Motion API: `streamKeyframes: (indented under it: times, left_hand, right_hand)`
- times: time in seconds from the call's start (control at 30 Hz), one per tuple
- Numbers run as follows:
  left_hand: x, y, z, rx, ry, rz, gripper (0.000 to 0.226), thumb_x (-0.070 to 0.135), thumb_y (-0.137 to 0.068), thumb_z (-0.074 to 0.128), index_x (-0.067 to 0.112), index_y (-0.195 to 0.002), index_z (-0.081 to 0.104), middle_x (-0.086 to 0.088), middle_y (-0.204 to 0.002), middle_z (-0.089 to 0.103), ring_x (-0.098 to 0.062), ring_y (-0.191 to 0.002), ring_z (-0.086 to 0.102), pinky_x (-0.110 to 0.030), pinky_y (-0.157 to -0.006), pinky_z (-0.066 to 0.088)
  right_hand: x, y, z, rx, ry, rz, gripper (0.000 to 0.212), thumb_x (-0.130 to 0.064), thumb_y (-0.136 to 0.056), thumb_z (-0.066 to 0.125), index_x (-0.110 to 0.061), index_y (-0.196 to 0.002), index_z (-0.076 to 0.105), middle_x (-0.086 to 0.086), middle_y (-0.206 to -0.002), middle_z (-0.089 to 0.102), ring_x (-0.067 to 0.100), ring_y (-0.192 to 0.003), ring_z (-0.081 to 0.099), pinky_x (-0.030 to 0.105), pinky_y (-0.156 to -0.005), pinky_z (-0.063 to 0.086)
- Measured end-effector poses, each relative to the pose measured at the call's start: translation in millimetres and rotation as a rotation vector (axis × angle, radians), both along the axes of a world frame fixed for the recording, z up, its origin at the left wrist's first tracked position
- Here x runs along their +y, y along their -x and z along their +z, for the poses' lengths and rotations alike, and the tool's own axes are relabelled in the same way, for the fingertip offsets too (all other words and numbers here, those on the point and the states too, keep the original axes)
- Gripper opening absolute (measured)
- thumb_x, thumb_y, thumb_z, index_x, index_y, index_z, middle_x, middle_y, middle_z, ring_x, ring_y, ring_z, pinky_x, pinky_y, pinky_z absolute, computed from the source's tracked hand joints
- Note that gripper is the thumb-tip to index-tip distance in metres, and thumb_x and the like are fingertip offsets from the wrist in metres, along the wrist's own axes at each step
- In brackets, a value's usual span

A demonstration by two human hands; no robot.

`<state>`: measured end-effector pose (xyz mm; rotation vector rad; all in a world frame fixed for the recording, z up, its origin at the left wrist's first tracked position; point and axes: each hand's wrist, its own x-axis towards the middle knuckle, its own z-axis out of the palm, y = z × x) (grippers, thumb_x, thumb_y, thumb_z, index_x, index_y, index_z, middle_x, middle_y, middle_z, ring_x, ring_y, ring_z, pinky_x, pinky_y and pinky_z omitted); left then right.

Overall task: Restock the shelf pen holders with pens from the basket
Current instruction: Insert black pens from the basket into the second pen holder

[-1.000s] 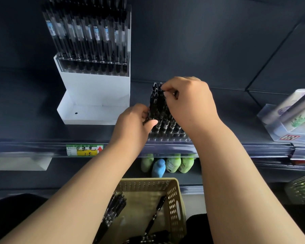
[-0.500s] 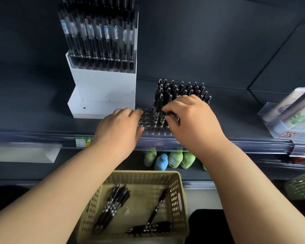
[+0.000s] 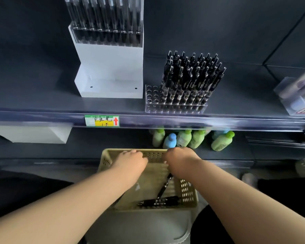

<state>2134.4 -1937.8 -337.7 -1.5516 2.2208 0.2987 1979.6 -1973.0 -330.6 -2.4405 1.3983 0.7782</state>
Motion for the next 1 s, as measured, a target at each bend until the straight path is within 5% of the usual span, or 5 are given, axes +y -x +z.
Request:
streamKeyframes:
  times: [0.27, 0.47, 0.63, 0.73, 1.0]
  left_hand:
    - [-3, 1, -81, -0.089, -0.333, 0.123, 0.040, 0.009, -0.093, 0.045, 0.007, -0.133, 0.047, -0.013, -0.139, 0.043, -0.031, -0.129, 0.040, -0.036, -0.102, 0.034]
    - [1, -3, -126, -0.013, -0.302, 0.286, 0.040, 0.019, -0.097, 0.036, 0.011, -0.137, 0.033, -0.014, -0.141, 0.036, -0.031, -0.128, 0.036, -0.038, -0.104, 0.030]
    - [-1, -1, -130, 0.031, -0.247, 0.366, 0.043, 0.019, -0.093, 0.050, 0.008, -0.132, 0.035, -0.012, -0.136, 0.034, -0.030, -0.122, 0.043, -0.040, -0.094, 0.041]
    - [-1, 3, -138, 0.030, -0.258, 0.425, 0.037, 0.019, -0.097, 0.042, 0.008, -0.132, 0.038, -0.010, -0.135, 0.038, -0.028, -0.119, 0.045, -0.033, -0.082, 0.037]
    - [7, 3, -125, -0.060, -0.222, 0.325, 0.037, 0.018, -0.097, 0.041, 0.009, -0.133, 0.039, -0.012, -0.133, 0.040, -0.027, -0.118, 0.048, -0.034, -0.088, 0.043]
  right_hand:
    - [26, -13, -64, 0.242, -0.410, -0.116, 0.044, -0.010, -0.092, 0.054, -0.001, -0.134, 0.045, 0.016, -0.139, 0.046, 0.035, -0.127, 0.045, 0.041, -0.104, 0.038]
    - [26, -10, -104, 0.223, -0.456, -0.166, 0.041, -0.020, -0.096, 0.048, -0.007, -0.135, 0.047, 0.010, -0.139, 0.048, 0.028, -0.129, 0.044, 0.038, -0.106, 0.034]
    - [25, -1, -129, 0.247, -0.435, -0.090, 0.035, -0.013, -0.099, 0.039, -0.005, -0.132, 0.048, 0.009, -0.137, 0.050, 0.021, -0.125, 0.047, 0.000, -0.063, 0.035]
    - [25, -7, -126, 0.233, -0.475, -0.165, 0.039, -0.020, -0.096, 0.049, -0.010, -0.133, 0.050, 0.008, -0.137, 0.050, 0.025, -0.126, 0.047, 0.026, -0.098, 0.043]
    - [22, -13, -100, 0.280, -0.504, -0.145, 0.047, -0.012, -0.091, 0.053, -0.010, -0.137, 0.044, 0.012, -0.139, 0.046, 0.031, -0.126, 0.045, 0.041, -0.100, 0.039]
